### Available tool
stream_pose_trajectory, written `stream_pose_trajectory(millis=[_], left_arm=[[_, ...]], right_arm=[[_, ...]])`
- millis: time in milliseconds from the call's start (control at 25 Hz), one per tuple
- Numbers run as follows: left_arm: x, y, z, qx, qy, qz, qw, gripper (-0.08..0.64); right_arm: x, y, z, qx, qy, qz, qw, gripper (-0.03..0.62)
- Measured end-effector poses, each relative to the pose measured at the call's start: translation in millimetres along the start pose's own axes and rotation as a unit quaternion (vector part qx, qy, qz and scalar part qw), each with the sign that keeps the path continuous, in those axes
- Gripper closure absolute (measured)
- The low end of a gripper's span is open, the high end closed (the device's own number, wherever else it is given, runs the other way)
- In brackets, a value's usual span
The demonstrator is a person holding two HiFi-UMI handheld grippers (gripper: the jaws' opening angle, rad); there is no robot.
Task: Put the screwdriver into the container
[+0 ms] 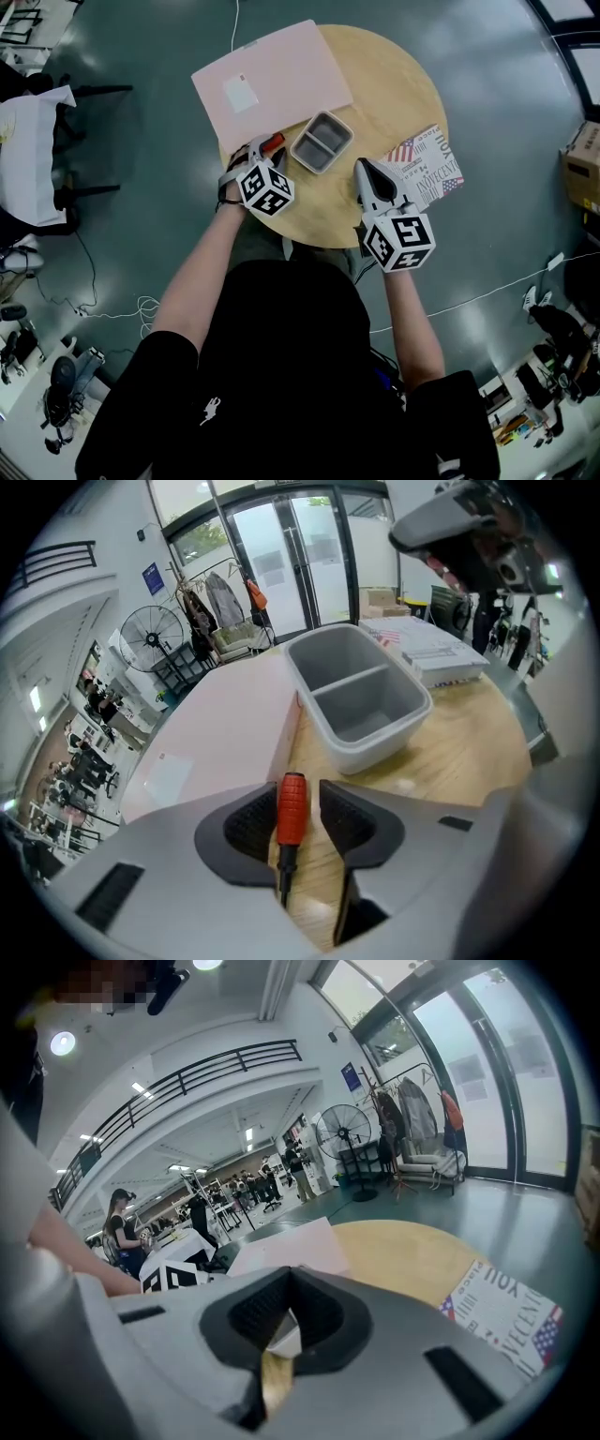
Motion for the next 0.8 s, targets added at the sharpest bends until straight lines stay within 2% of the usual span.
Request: stream_pose_trajectory(millis=[240, 360, 520, 680, 800], left_arm=[[-8, -4, 1, -0.037, 0.031, -0.02, 0.9986, 0.446], [-8, -2, 0, -0.04, 0.041, -0.027, 0.998, 0.466], [-3, -8, 0, -0.024, 0.036, -0.003, 0.9991, 0.472], [4, -23, 0, -0.025, 0.028, 0.035, 0.9987, 0.472], [3, -25, 1, -0.016, 0.03, 0.042, 0.9985, 0.464]], right_arm=[[2, -5, 0, -0.003, -0.004, 0.0, 1.0, 0.591], [3, -4, -1, -0.004, -0.004, -0.001, 1.0, 0.591], [5, -4, 0, -0.003, -0.004, -0.007, 1.0, 0.591], [3, -2, -1, 0.0, -0.006, -0.016, 1.0, 0.591], [5, -1, -1, 0.001, -0.006, -0.019, 1.0, 0.591]])
Point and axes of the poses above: the fingertips, and each gripper's own axes: x backward along the fingers, y to its left, z out of its underside, the point moved 6 cm from there along x, backward along the fingers, and after that the axes turned 14 degrees about -x, right-handed, at the moved point
